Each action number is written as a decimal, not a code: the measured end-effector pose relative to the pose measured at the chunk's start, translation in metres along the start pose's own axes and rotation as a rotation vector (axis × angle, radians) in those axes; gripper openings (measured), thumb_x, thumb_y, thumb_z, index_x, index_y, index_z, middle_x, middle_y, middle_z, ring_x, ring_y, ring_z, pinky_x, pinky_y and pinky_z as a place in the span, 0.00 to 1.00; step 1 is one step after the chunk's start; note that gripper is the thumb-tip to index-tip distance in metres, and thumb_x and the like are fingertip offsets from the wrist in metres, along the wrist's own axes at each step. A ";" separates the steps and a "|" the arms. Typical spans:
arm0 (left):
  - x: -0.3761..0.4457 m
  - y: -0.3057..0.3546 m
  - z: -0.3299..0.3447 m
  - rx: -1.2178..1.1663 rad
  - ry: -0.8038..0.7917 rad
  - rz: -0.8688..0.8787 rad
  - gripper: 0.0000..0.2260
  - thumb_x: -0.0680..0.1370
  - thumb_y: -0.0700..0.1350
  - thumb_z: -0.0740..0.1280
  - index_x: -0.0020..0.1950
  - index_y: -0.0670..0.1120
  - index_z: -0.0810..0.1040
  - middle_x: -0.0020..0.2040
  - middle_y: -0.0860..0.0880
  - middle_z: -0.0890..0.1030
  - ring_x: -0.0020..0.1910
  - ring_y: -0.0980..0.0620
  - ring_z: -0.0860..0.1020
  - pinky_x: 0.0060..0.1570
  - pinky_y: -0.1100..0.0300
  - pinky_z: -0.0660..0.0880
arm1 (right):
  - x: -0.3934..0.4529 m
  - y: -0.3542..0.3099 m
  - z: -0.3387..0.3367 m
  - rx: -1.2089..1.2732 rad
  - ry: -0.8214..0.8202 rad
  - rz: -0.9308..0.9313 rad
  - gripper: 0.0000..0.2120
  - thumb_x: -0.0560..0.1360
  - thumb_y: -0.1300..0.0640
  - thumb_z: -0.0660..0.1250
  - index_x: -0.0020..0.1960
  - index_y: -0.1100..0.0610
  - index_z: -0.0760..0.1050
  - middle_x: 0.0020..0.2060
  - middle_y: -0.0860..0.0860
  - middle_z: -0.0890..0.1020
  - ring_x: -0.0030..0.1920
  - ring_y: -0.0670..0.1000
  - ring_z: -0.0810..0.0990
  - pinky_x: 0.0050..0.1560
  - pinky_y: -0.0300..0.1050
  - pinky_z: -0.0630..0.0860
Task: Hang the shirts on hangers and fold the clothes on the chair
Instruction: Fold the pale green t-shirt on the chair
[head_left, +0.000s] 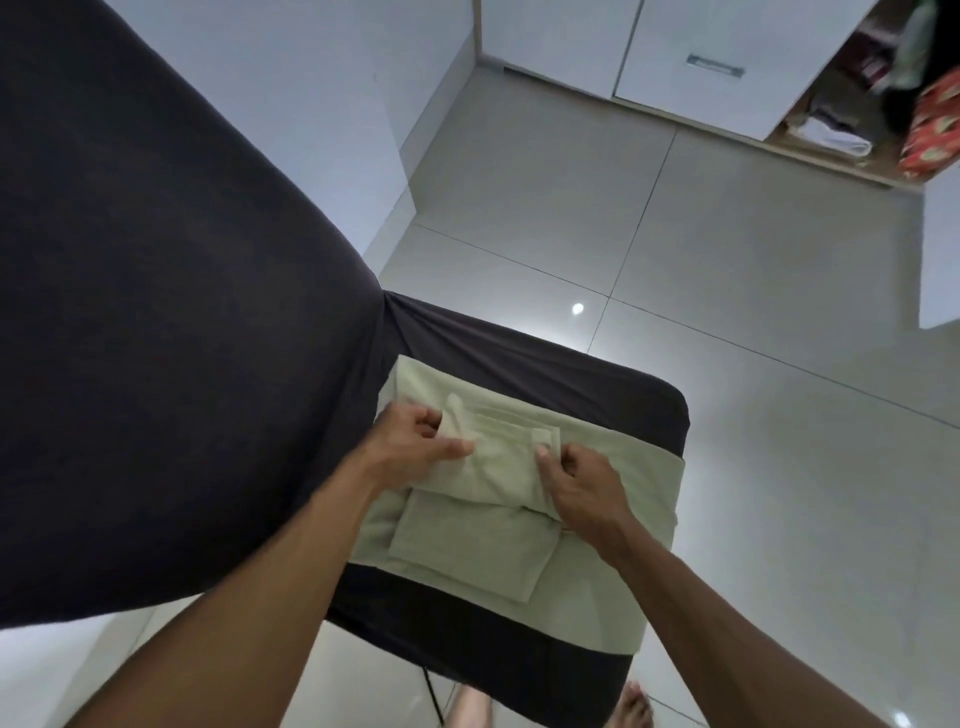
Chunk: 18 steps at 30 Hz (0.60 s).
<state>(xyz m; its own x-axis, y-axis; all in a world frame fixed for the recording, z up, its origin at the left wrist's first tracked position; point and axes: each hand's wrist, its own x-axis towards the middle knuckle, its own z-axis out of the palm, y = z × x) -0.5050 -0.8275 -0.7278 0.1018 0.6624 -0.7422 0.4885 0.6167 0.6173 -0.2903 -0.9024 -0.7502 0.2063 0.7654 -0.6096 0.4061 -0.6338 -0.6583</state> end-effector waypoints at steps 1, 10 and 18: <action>0.003 -0.002 0.004 0.068 0.074 0.009 0.09 0.72 0.48 0.77 0.45 0.43 0.83 0.42 0.48 0.85 0.43 0.50 0.84 0.46 0.54 0.82 | 0.000 -0.001 0.002 -0.014 0.018 0.001 0.17 0.81 0.43 0.62 0.42 0.56 0.76 0.34 0.46 0.78 0.36 0.48 0.75 0.37 0.45 0.71; 0.015 -0.036 0.019 0.326 0.287 0.187 0.10 0.81 0.55 0.63 0.42 0.53 0.72 0.37 0.54 0.79 0.38 0.49 0.78 0.41 0.50 0.77 | 0.000 0.005 0.011 -0.295 0.181 0.048 0.15 0.82 0.43 0.56 0.51 0.52 0.73 0.42 0.49 0.79 0.41 0.51 0.76 0.42 0.47 0.70; 0.001 -0.026 0.030 0.607 0.593 0.331 0.08 0.83 0.52 0.61 0.53 0.48 0.72 0.45 0.50 0.79 0.45 0.43 0.78 0.46 0.49 0.72 | -0.012 0.008 0.014 -0.523 0.449 -0.166 0.07 0.81 0.50 0.61 0.54 0.53 0.70 0.44 0.50 0.76 0.41 0.52 0.75 0.35 0.48 0.74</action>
<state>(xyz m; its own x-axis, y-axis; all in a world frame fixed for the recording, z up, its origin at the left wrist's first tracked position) -0.4920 -0.8555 -0.7528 -0.0626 0.9794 -0.1921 0.9030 0.1375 0.4070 -0.3014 -0.9184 -0.7545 0.4063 0.8906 -0.2044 0.8150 -0.4544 -0.3597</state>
